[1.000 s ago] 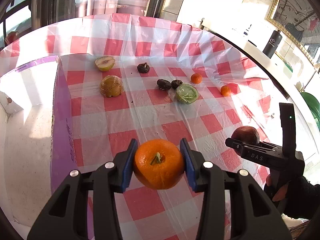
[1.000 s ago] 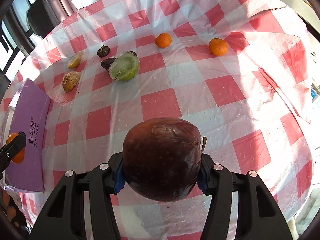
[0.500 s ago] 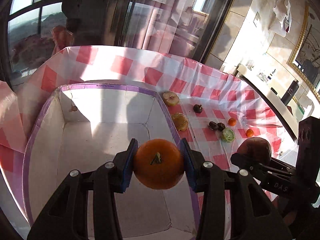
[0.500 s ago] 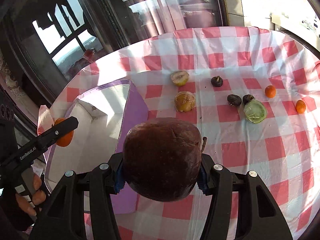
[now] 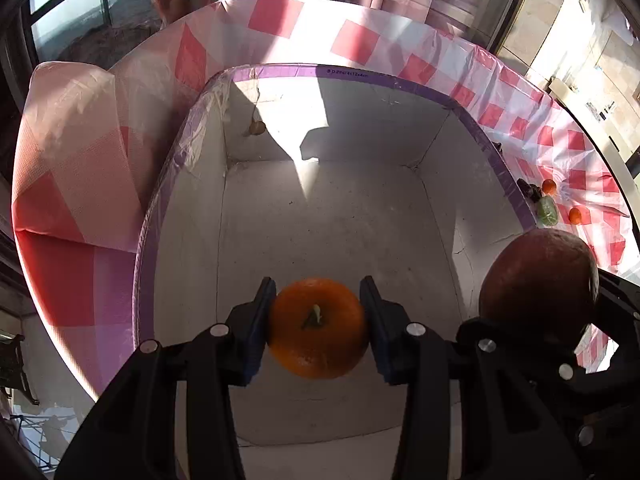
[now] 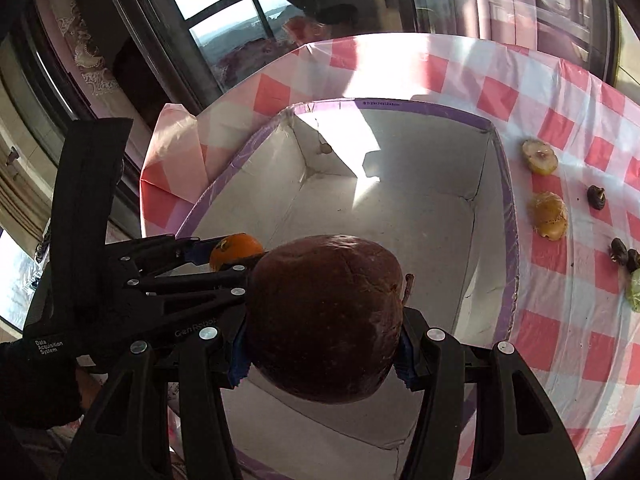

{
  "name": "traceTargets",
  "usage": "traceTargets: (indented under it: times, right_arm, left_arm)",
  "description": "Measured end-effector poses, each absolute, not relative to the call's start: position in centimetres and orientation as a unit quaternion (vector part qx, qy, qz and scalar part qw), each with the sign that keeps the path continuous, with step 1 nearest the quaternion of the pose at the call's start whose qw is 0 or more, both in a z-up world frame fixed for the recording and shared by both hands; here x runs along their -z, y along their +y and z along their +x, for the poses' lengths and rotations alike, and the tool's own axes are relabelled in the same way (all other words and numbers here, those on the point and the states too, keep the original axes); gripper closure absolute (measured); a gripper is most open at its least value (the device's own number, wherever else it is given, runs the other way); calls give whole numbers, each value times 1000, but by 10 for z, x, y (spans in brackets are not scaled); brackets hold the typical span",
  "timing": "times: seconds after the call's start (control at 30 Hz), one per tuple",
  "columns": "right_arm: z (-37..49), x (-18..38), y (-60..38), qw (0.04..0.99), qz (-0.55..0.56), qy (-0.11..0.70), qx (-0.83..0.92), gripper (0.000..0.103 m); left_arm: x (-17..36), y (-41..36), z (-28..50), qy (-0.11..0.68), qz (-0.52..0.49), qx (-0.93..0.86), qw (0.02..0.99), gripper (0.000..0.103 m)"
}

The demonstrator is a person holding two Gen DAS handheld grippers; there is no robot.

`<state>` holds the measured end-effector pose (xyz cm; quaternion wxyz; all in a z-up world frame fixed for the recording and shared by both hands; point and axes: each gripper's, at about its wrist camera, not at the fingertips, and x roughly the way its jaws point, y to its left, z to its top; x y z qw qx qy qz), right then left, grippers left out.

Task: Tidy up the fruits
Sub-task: 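Carry the orange and the apple in both tools over the purple-rimmed box, then open the left tool to drop the orange while the right tool drops the apple into the box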

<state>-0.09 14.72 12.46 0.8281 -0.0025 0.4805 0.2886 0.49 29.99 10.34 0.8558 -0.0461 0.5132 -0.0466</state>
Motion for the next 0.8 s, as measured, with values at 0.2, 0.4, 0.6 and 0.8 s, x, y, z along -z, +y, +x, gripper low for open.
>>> traceTargets:
  times: [0.2, 0.4, 0.6, 0.8]
  right_arm:
    - [3, -98, 155, 817, -60, 512, -257, 48]
    - [-7, -82, 173, 804, -156, 522, -238, 48]
    - [-14, -69, 183, 789, -230, 523, -225, 48]
    - [-15, -62, 185, 778, -251, 531, -223, 49]
  left_arm:
    - [-90, 298, 7, 540, -5, 48, 840, 59]
    - [-85, 295, 10, 558, 11, 37, 829, 59]
    - [-81, 291, 10, 569, 32, 29, 821, 58]
    - [-79, 288, 10, 575, 39, 33, 817, 49]
